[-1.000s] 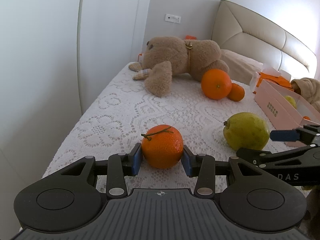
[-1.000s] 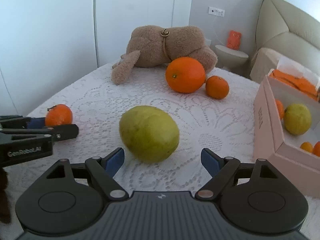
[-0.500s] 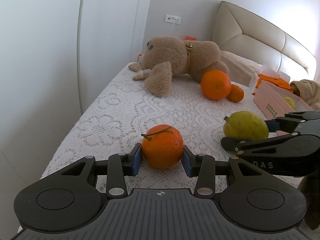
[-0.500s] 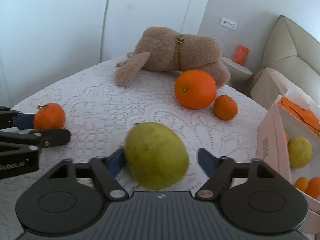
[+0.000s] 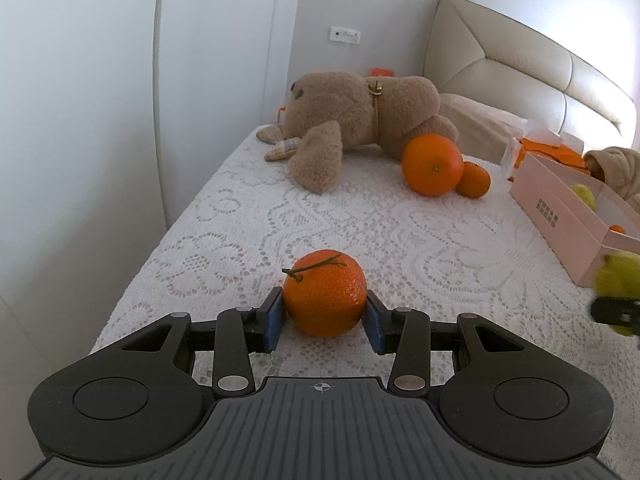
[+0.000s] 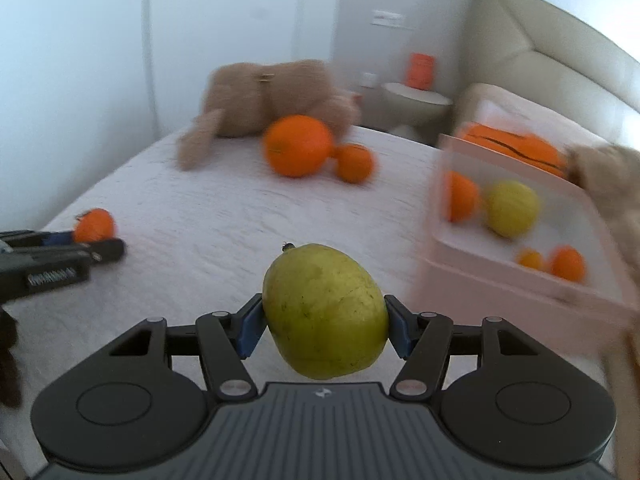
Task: Organize fruits
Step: 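Carry the orange into the pink box and open the left tool while the right tool carries the pomelo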
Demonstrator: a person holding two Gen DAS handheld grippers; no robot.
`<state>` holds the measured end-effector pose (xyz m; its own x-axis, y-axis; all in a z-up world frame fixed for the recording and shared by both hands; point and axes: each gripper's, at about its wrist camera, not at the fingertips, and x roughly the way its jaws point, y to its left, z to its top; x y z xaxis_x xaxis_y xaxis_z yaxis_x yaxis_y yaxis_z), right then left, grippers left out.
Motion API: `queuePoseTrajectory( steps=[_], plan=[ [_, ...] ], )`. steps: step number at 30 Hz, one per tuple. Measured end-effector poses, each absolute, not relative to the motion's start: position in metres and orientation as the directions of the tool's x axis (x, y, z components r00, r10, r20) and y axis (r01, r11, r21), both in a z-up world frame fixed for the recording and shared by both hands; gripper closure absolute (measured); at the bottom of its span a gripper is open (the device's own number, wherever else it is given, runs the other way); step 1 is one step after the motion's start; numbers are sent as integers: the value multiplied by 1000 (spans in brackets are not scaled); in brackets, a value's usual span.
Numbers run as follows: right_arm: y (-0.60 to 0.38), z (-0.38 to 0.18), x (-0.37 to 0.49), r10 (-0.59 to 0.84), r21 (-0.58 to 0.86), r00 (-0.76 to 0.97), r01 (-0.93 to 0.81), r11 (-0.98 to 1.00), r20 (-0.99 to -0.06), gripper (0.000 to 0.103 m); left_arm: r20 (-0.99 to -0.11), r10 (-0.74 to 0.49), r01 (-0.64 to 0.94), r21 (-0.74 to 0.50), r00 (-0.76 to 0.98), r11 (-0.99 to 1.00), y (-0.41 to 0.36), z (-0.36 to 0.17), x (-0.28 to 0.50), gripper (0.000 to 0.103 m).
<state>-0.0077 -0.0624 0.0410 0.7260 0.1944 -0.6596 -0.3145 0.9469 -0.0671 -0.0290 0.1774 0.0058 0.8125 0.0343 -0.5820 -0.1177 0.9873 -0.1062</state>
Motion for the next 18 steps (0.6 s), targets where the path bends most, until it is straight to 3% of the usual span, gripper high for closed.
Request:
queuePoseTrajectory(
  steps=[6,10,18],
  plan=[
    [-118,45,-21,123,2,747,-161,987,-653,41,-591,-94,25,-124,801,992,133,9,-33,57],
    [-147,55,-30,89,31,775,-90,995,-625,41,-599,-247,181,-170,762,969,90,18,-33,57],
    [-196,137,-28,123,166,883,-53,985,-452,41,-487,-424,385,-184,763,904,13,100,-6,57]
  ],
)
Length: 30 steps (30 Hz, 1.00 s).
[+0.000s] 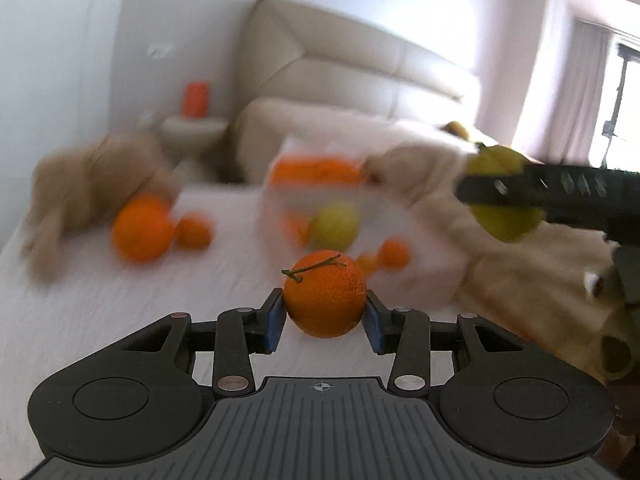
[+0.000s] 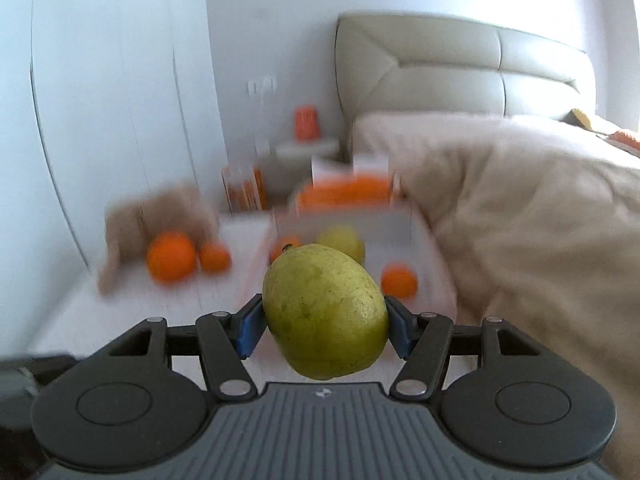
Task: Organize fruits
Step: 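Carry the orange into the pink box and open the left tool while the right tool carries the pomelo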
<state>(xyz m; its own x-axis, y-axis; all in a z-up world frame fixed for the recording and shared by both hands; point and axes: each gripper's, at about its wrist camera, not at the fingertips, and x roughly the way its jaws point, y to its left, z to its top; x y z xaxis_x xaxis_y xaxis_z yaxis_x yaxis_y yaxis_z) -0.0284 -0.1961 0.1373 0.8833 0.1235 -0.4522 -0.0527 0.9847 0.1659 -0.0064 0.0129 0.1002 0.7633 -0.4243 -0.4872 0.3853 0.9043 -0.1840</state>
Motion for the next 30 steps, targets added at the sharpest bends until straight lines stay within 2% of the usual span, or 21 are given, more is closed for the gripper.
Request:
queuePoseTrajectory(
  steps=[3,6,9,13,17,22,30],
  plan=[
    [-214,179,-11,102,212,916,-19,977,-387,41,-462,-436,425,-136,772,895,-15,132,15,57],
    [-223,218,7,52,184,940,12,983,-338,41,-478,-448,440,-137,755,888,-35,150,42,57],
    [-225,246,22,-9,104,954,42,994,-299,41,-527,-452,446,-149,719,883,-51,149,66,57],
    [-221,257,39,-39,0,957,40,999,-287,41,-621,-426,434,-150,657,888,-65,122,94,57],
    [-221,241,62,-8,5,935,10,1000,-355,41,-701,-366,436,-88,611,896,-78,92,113,57],
    [-225,207,91,9,24,889,3,1000,-459,41,-767,-386,487,-111,513,866,-79,63,124,57],
    [-219,160,123,22,27,807,-7,1000,-590,41,-606,-507,441,-270,613,856,-32,85,113,57]
  ],
)
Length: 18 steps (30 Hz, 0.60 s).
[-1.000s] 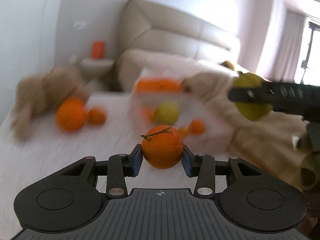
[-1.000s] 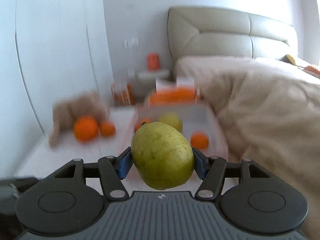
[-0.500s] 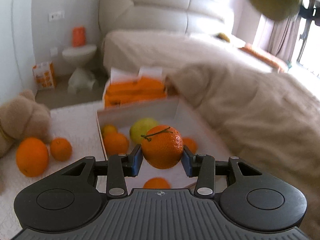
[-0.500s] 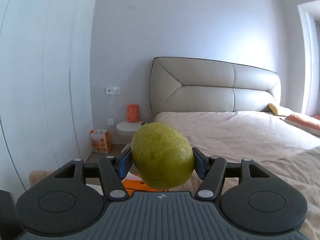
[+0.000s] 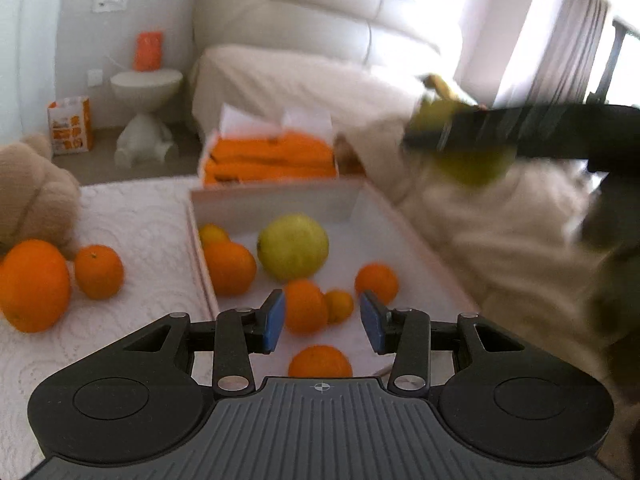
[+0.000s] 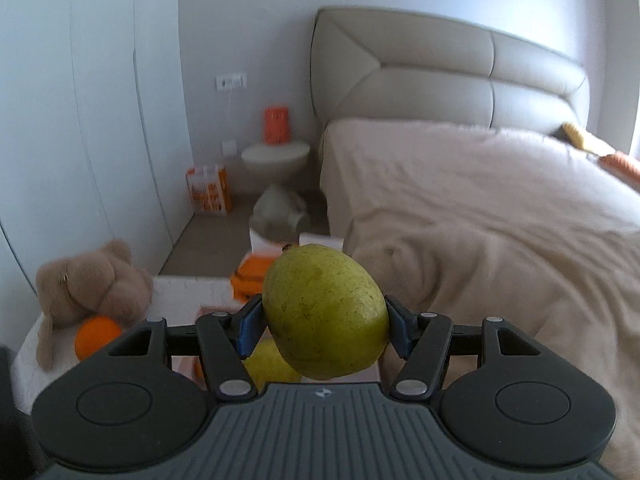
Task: Organize fruits
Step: 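Carry the orange into the pink box and open the left tool while the right tool carries the pomelo, then lower the pomelo into the pink box and open the right tool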
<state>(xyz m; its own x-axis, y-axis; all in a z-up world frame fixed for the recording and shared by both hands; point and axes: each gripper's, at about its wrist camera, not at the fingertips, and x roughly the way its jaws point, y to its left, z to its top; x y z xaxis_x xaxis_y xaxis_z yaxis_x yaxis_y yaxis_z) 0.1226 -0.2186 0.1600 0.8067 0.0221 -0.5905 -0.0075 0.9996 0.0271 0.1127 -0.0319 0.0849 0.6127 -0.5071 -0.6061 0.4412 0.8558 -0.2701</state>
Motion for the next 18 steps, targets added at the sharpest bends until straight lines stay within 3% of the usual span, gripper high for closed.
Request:
queuePoseTrajectory(
  steps=[5,9,14,18],
  plan=[
    [-203,121,144,20,-3,729,-30,1000,-684,41,-551,-496,391,-306,671,868,5,94,93,57],
    [-184,91,150,79,51,654,-62,997,-752,41,-517,-414,301,-291,749,908,41,88,71,57],
    [-157,74,149,185,139,580,-124,983,-793,41,-564,-273,167,-232,779,958,79,62,54,57],
    [-140,61,152,178,127,558,-129,983,-811,41,-577,-187,82,-203,795,976,107,46,39,58]
  ],
)
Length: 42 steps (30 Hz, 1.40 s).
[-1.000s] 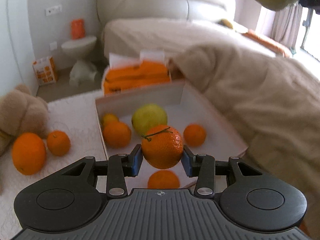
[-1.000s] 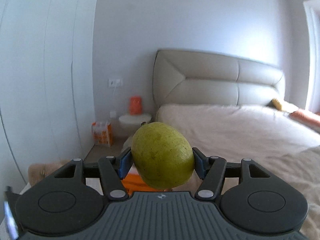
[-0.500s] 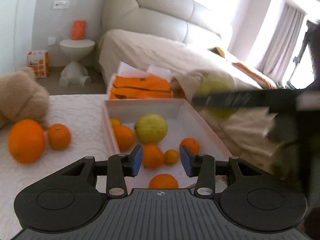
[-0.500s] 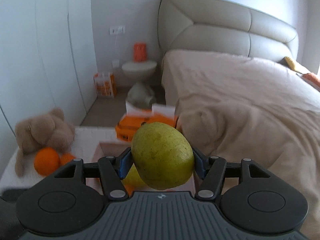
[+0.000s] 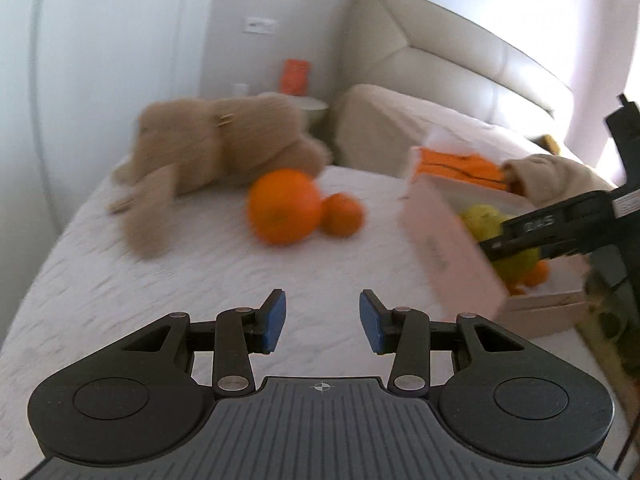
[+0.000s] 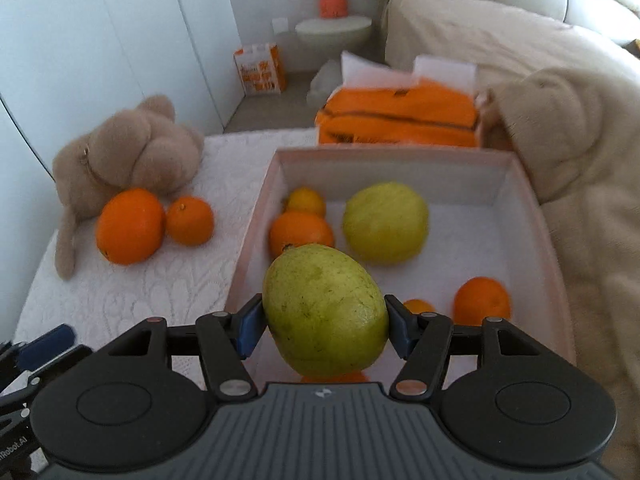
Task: Organize fruits
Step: 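Lower the pomelo into the pink box and open the right tool, then grasp the small orange beside the teddy bear with the right tool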
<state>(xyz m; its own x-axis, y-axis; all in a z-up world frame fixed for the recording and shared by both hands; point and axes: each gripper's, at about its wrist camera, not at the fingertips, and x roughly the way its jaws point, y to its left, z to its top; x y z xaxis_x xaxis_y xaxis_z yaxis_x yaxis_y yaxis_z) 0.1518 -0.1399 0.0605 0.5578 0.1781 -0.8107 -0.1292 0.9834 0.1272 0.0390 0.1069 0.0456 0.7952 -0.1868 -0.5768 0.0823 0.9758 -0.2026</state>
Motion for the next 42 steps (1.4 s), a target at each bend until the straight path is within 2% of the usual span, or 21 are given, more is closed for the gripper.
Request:
queuePoseTrajectory(
  steps=[6,12,17,21,23,28,36,42],
  plan=[
    [-126,58,144,160,85,545,-161,983,-823,41,-565,-173,1,-291,807,957,141,34,27,58],
    [-122,77,130,151,52,556,-189,981,-817,39,-568,-125,-60,-296,813,953,158,25,23,58],
    [-101,107,111,151,-7,670,-228,974,-727,34,-560,-113,-68,-291,821,954,162,22,22,58],
    [-65,121,110,193,-50,719,-302,952,-668,27,-544,-160,5,-275,823,961,157,28,26,58],
    [-44,120,124,220,-32,703,-326,945,-677,27,-533,-154,13,-259,832,966,156,30,26,58],
    [-7,99,172,318,137,605,-326,935,-730,27,-541,-101,-40,-242,835,969,168,25,19,58],
    [57,67,193,261,-8,676,-367,930,-689,27,-556,-67,-98,-262,828,960,198,18,11,58],
    [36,79,200,228,-13,726,-311,950,-649,27,-562,-69,-104,-271,824,957,203,13,10,58]
  ],
)
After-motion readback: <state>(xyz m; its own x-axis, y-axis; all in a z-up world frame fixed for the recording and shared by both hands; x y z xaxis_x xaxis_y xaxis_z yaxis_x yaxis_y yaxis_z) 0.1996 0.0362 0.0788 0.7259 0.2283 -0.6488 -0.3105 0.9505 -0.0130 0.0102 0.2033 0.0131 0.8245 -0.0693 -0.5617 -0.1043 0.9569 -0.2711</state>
